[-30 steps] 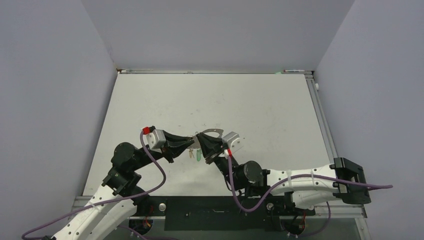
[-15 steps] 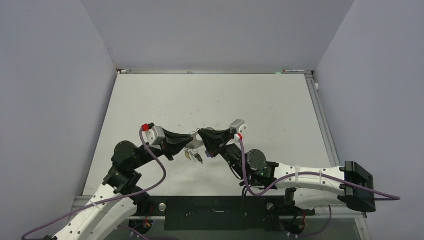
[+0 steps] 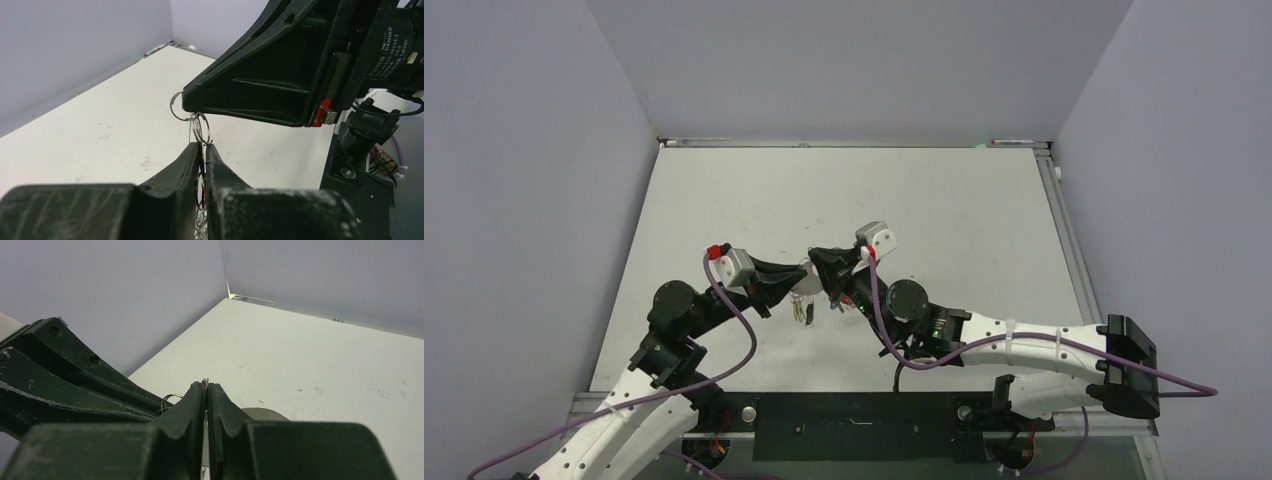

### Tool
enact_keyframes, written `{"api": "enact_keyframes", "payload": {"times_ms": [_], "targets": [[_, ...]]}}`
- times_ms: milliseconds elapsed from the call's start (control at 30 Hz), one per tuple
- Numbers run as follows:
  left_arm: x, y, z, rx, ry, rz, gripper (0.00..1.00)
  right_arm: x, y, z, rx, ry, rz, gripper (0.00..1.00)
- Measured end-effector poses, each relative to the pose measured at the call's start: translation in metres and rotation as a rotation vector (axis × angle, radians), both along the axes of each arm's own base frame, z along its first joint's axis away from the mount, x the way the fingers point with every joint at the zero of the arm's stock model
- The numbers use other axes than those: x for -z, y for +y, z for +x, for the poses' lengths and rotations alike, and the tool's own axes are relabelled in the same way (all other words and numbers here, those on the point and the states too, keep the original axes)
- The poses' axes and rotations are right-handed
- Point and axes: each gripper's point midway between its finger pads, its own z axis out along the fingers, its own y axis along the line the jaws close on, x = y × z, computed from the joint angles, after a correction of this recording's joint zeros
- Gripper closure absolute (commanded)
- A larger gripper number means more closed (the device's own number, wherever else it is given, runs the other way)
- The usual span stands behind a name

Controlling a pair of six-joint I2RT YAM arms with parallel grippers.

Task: Put the keys on the keyring

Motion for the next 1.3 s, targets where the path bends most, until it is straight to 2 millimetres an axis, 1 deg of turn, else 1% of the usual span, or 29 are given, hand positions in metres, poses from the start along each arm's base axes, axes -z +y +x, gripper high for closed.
{"api": "enact_keyframes", "payload": {"times_ms": [200,333,367,400,467,533,600,633,700,767,867,900,1000,1100,1167,1300], "targets": [[0.003,0.001,0.001,-0.008,0.011,0.009,1.0,0.005,0.001,0.002,0.008,-0.001,-0.071,0.95],[0.004,0.001,0.0,-0.006,0.013,0.009,1.0,0.006,0.0,0.0,-0.002,-0.023,-0.063,0.95],[0.004,0.001,-0.001,-0.001,0.013,0.009,0.98,0.008,-0.001,-0.001,-0.009,-0.032,-0.053,0.95],[0.004,0.0,-0.003,0.009,0.015,0.01,0.92,0.01,-0.003,-0.003,-0.019,-0.044,-0.046,0.95],[0.005,-0.002,-0.007,0.031,0.019,0.011,0.77,0.015,-0.006,-0.007,-0.04,-0.07,-0.026,0.95],[0.0,-0.004,-0.014,0.068,0.0,0.002,0.64,0.023,-0.009,-0.013,-0.07,-0.096,-0.017,0.95],[-0.009,-0.005,-0.023,0.106,-0.034,-0.016,0.54,0.036,-0.013,-0.021,-0.107,-0.121,-0.02,0.95],[-0.014,-0.005,-0.029,0.126,-0.053,-0.027,0.51,0.041,-0.015,-0.024,-0.124,-0.131,-0.022,0.95],[-0.026,-0.003,-0.04,0.16,-0.1,-0.054,0.48,0.044,-0.018,-0.032,-0.16,-0.154,-0.009,0.95],[-0.038,-0.001,-0.051,0.191,-0.152,-0.08,0.5,0.038,-0.023,-0.038,-0.19,-0.188,0.021,0.95],[-0.049,0.002,-0.063,0.22,-0.213,-0.104,0.58,0.014,-0.031,-0.047,-0.227,-0.25,0.102,0.95],[-0.052,0.004,-0.066,0.226,-0.23,-0.109,0.59,0.005,-0.034,-0.051,-0.24,-0.269,0.129,0.95],[-0.055,0.005,-0.07,0.236,-0.247,-0.115,0.61,-0.019,-0.042,-0.063,-0.284,-0.326,0.2,0.95],[-0.055,0.004,-0.073,0.254,-0.245,-0.116,0.66,-0.037,-0.048,-0.075,-0.333,-0.374,0.249,0.95],[-0.056,0.003,-0.076,0.277,-0.247,-0.121,0.69,-0.047,-0.051,-0.084,-0.374,-0.401,0.275,0.95],[-0.058,-0.001,-0.083,0.342,-0.239,-0.141,0.72,-0.051,-0.05,-0.098,-0.448,-0.421,0.291,0.95]]}}
